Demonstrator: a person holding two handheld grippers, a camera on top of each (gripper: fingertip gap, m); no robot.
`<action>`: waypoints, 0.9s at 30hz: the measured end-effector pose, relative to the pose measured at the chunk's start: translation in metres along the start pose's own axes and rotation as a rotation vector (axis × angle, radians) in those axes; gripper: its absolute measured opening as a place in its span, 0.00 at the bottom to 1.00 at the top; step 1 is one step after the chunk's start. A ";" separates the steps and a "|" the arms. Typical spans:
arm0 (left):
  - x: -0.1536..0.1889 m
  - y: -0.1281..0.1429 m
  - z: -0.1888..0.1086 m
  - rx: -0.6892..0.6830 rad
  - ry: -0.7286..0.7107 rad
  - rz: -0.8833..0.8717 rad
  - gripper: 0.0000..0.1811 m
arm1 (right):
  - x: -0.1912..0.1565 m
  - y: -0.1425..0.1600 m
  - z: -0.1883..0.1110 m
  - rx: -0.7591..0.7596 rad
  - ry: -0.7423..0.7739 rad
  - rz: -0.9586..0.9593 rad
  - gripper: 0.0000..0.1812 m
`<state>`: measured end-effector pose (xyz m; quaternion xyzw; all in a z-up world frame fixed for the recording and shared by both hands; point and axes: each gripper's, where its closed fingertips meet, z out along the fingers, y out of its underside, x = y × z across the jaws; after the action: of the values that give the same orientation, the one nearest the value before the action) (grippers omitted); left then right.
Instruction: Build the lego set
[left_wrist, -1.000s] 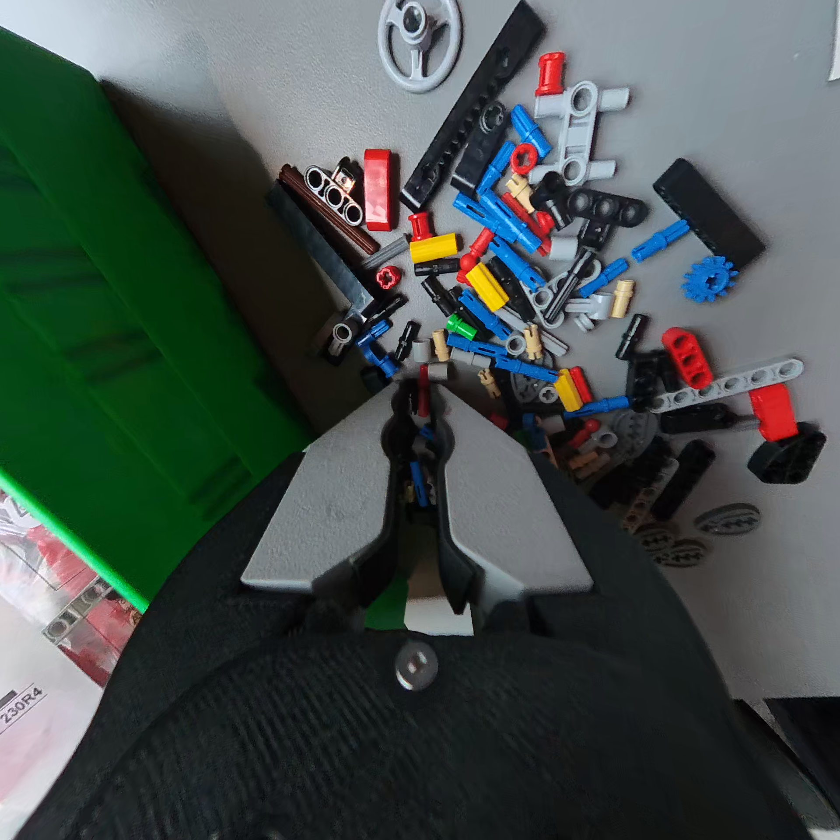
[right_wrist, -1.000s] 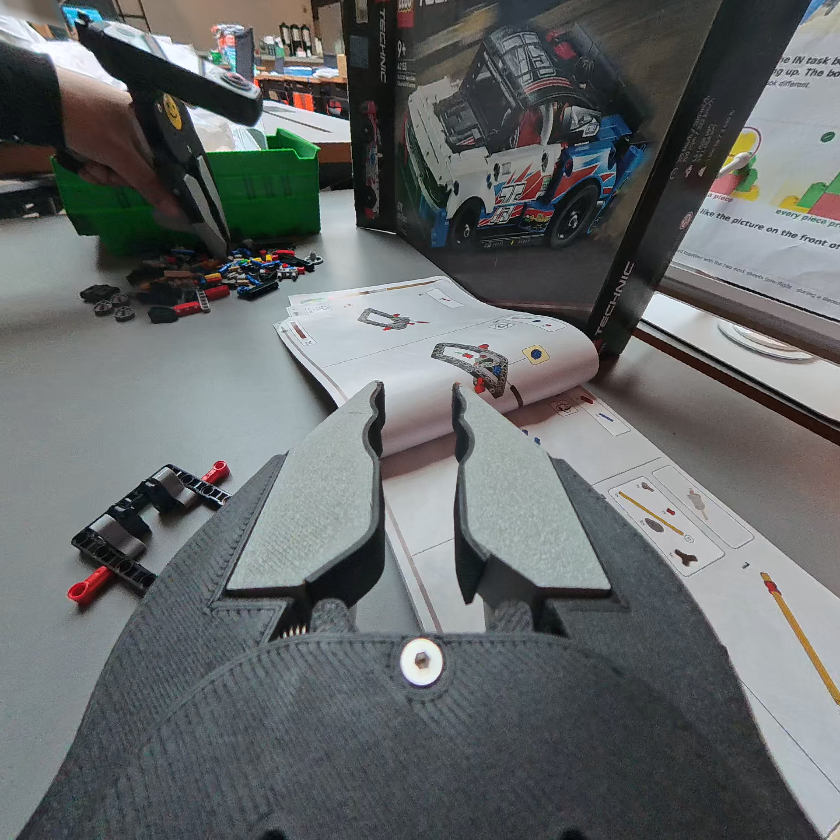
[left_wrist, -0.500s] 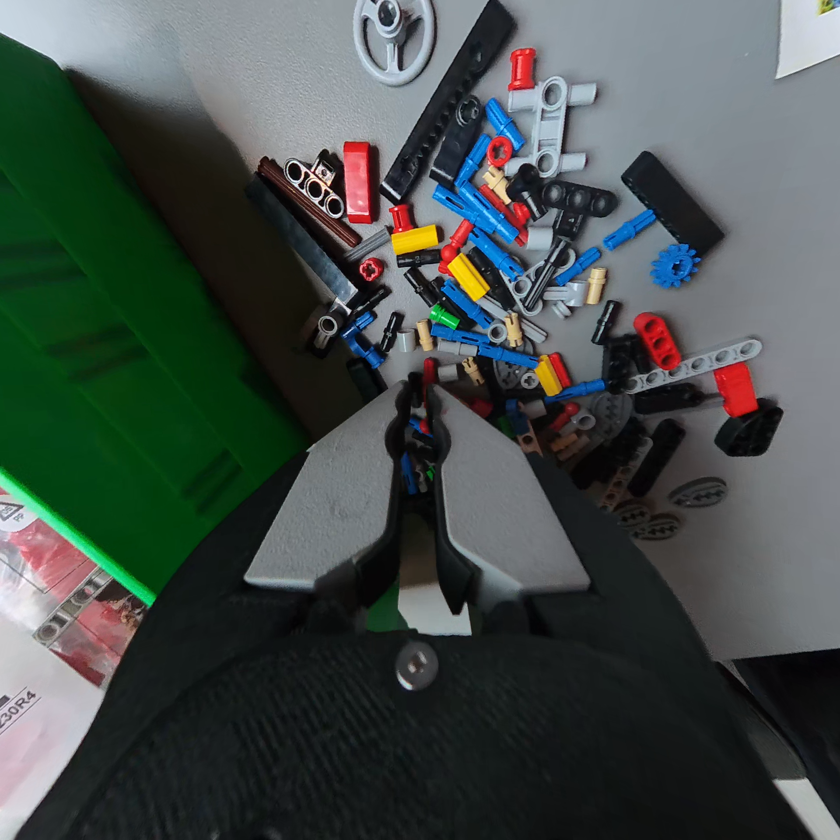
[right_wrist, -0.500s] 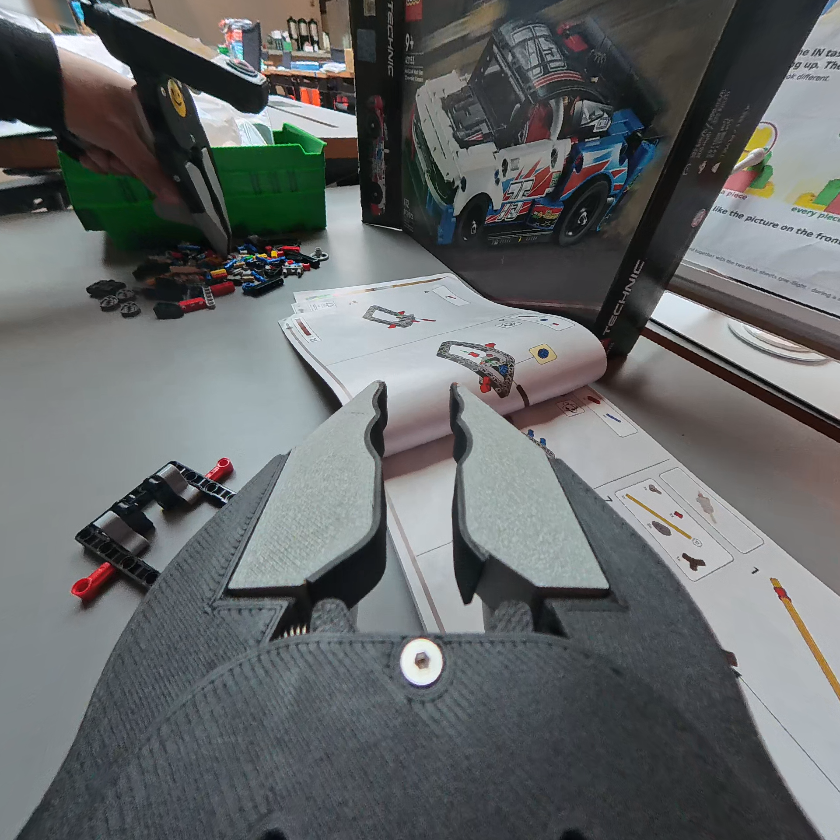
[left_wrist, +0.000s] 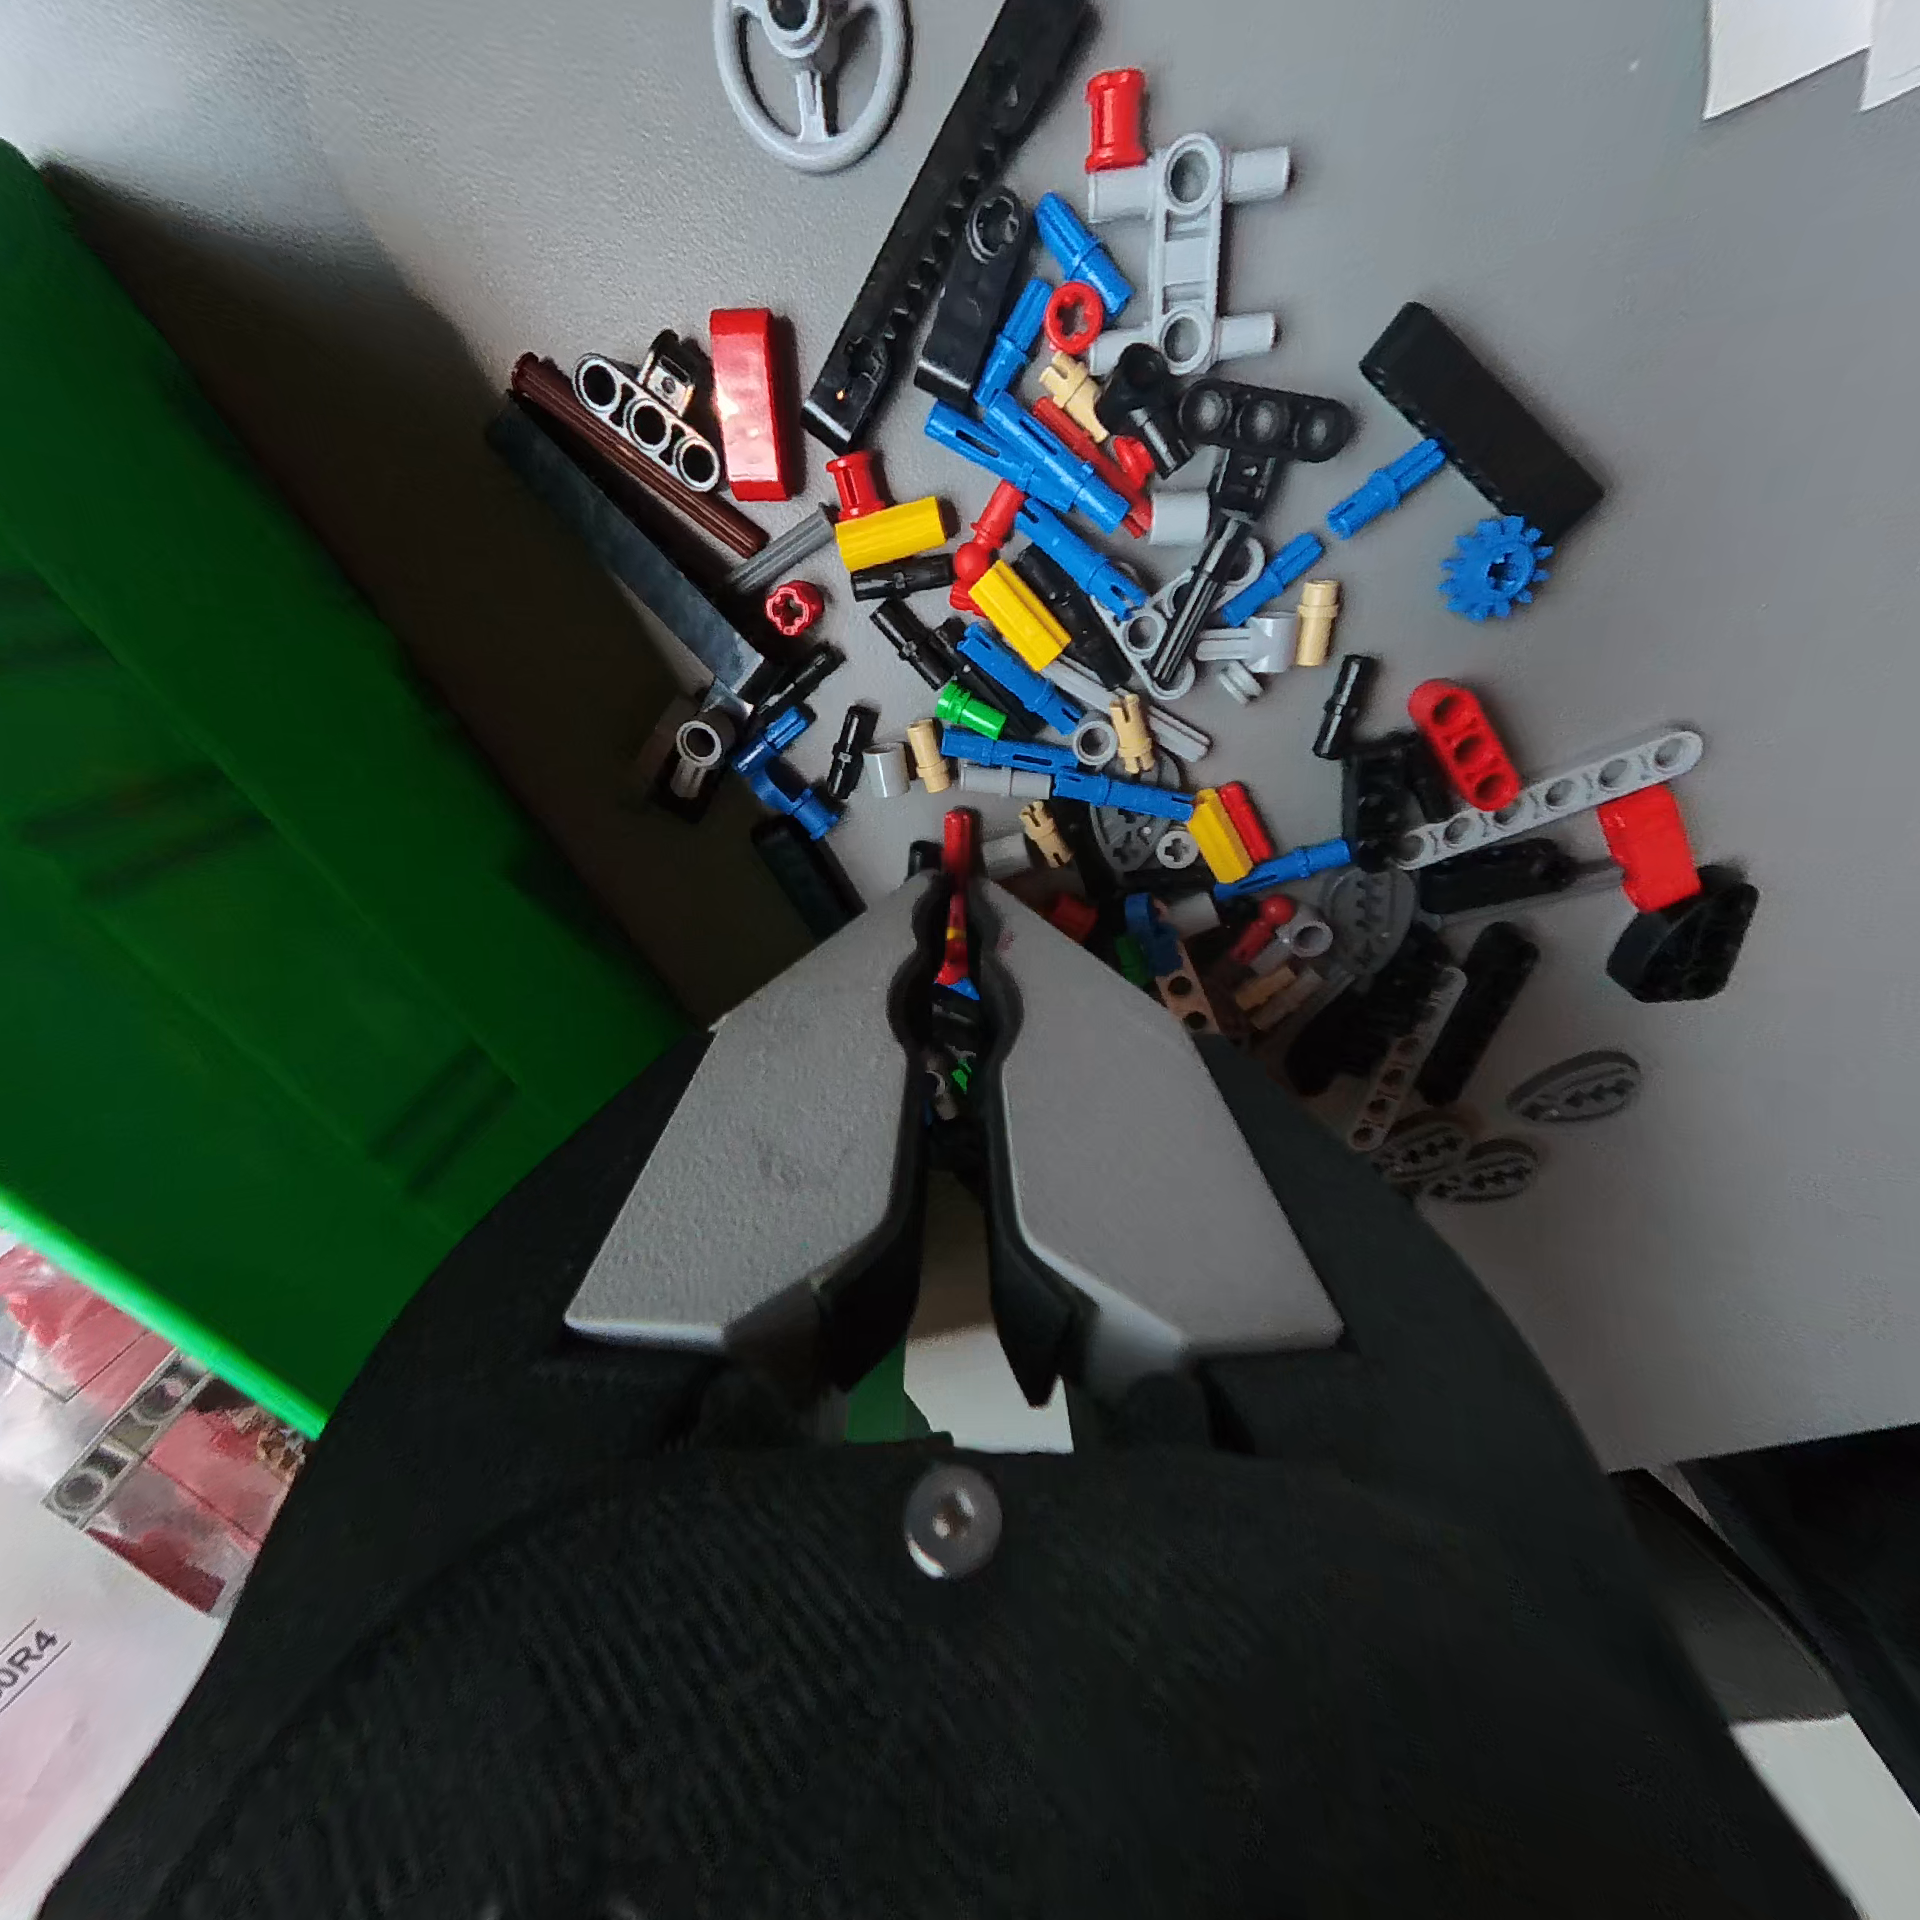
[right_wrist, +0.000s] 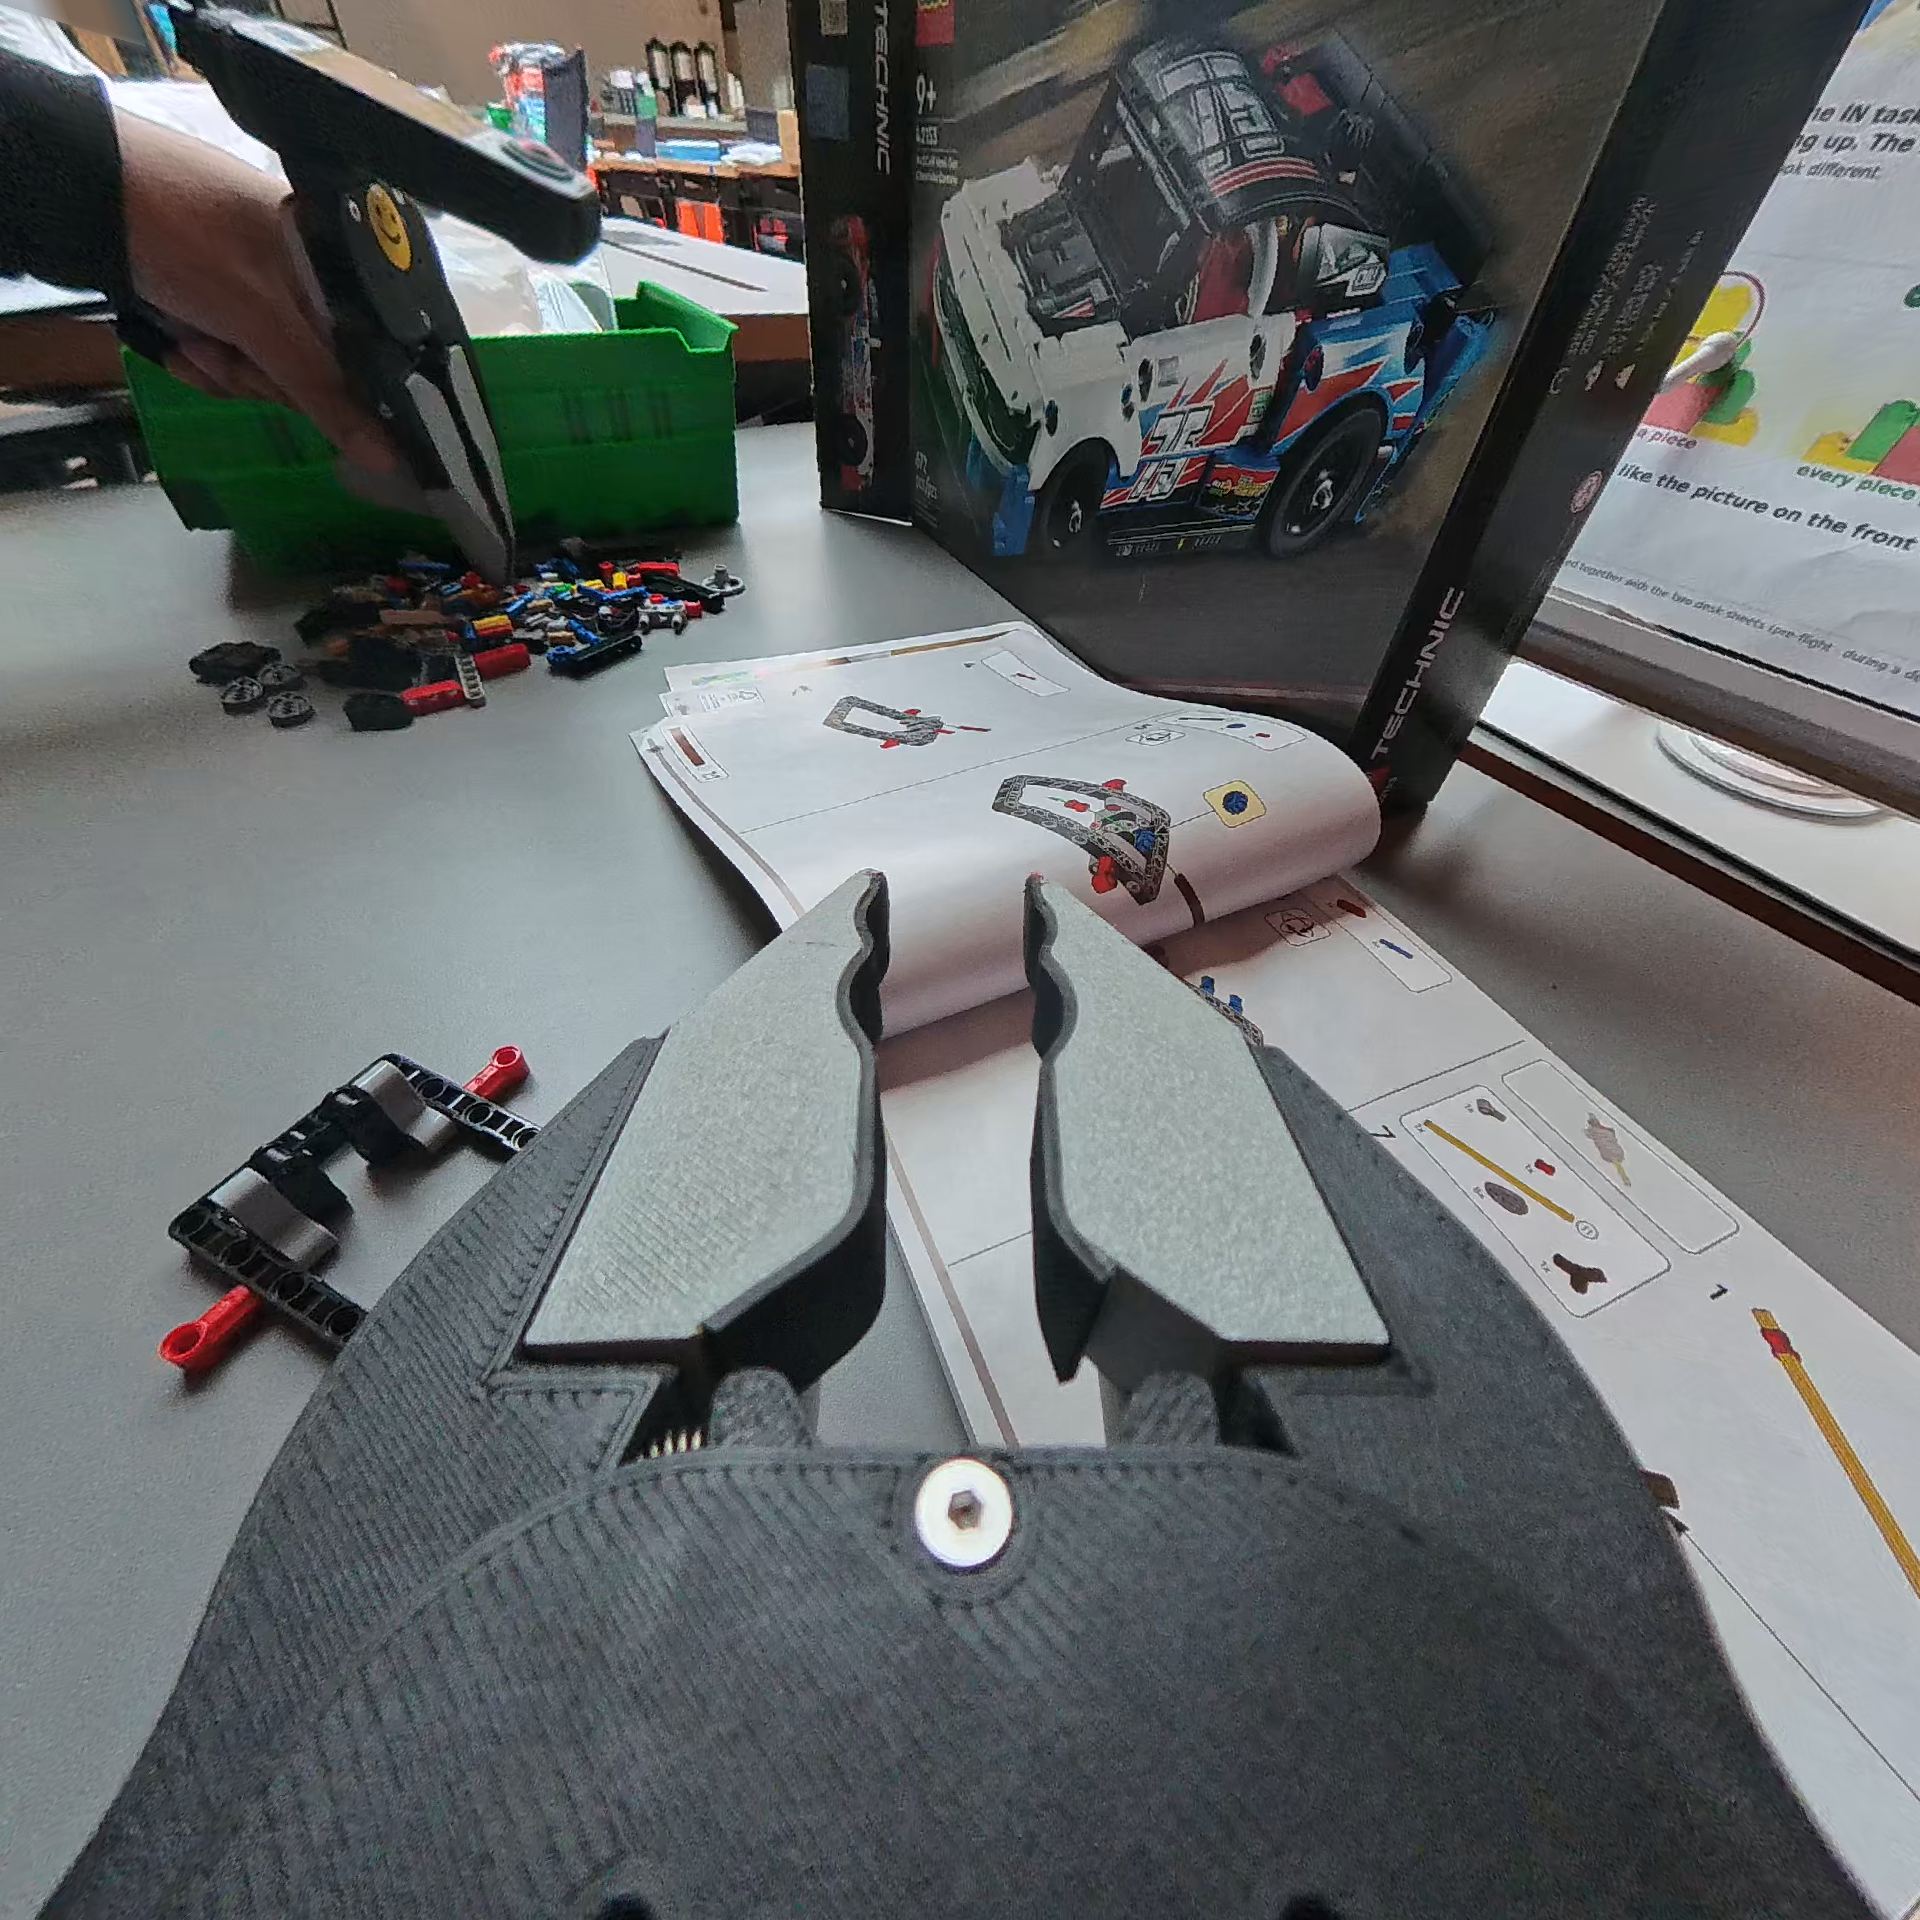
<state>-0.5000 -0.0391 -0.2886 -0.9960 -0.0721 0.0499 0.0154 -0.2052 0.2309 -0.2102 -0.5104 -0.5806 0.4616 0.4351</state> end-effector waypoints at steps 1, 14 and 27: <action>-0.001 0.001 0.000 -0.005 -0.007 -0.001 0.01 | 0.000 0.000 0.000 0.000 0.000 -0.001 0.13; 0.000 -0.002 -0.002 0.001 0.007 0.030 0.00 | 0.000 0.000 0.000 0.000 0.001 -0.004 0.12; 0.002 -0.008 -0.015 0.089 -0.026 0.023 0.00 | 0.000 0.001 -0.001 -0.002 0.001 0.007 0.12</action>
<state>-0.4980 -0.0313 -0.2738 -0.9944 -0.0586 0.0659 0.0582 -0.2044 0.2312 -0.2112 -0.5129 -0.5791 0.4625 0.4332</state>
